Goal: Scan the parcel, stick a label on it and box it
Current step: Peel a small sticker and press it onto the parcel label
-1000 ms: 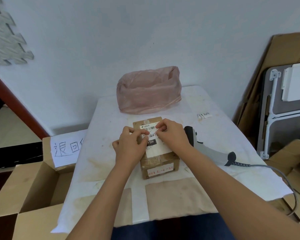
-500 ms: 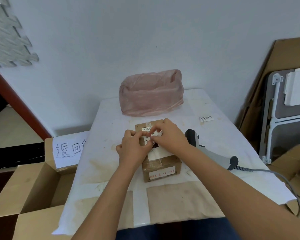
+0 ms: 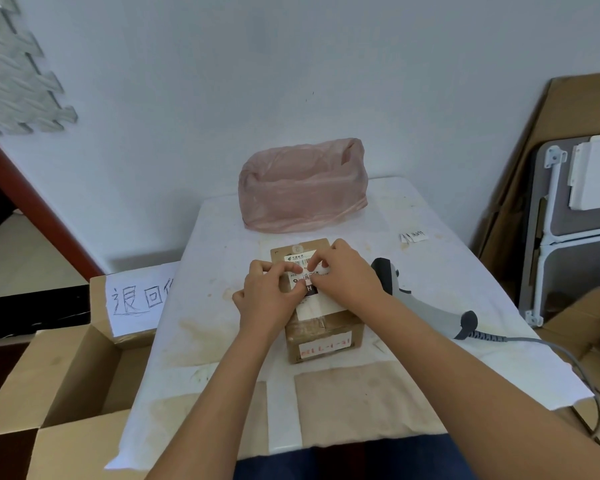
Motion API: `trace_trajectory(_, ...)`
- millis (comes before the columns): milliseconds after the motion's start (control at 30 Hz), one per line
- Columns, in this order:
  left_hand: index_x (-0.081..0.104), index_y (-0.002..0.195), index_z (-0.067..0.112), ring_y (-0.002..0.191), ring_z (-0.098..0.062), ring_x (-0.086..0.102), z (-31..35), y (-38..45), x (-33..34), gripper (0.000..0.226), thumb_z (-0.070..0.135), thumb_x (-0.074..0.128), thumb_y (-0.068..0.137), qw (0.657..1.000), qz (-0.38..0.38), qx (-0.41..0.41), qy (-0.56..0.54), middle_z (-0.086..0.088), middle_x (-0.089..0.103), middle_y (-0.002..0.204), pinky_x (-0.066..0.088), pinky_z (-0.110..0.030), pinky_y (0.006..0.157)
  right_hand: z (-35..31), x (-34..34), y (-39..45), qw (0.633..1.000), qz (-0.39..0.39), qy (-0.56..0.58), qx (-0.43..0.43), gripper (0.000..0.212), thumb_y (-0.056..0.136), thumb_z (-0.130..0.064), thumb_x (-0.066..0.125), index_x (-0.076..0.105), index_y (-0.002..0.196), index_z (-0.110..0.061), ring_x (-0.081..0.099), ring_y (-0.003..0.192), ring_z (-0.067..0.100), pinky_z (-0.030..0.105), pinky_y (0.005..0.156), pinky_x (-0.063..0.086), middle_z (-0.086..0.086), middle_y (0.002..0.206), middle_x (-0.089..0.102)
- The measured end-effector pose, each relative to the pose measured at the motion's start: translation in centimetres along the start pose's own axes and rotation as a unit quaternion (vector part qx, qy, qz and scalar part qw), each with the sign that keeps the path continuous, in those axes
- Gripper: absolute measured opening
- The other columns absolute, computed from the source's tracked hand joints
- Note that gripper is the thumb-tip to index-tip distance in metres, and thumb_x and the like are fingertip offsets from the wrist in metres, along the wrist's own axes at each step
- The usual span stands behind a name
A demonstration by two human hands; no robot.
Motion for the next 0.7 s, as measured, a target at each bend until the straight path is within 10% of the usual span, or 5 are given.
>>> trace_trajectory(700, 0.066, 0.101, 0.047, 0.113, -0.011, 0.053, -0.4, -0.1, 0.3, 0.016, 0.041, 0.067, 0.087, 1.0, -0.004, -0.01, -0.014, 0.011, 0.043, 0.11, 0.025, -0.034, 0.091, 1.4, -0.4, -1.8, 0.995, 0.057, 0.075, -0.017, 0.038, 0.094, -0.003, 0.045, 0.072, 0.106, -0.027, 0.051, 0.092, 0.015, 0.035, 0.077, 0.053, -0.003, 0.107, 0.046)
Point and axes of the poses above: each hand's wrist, its own y-axis towards the middle knuckle, its own x-axis out of the palm, z = x × y, the point moved 9 cm from there along y, towards the middle knuckle
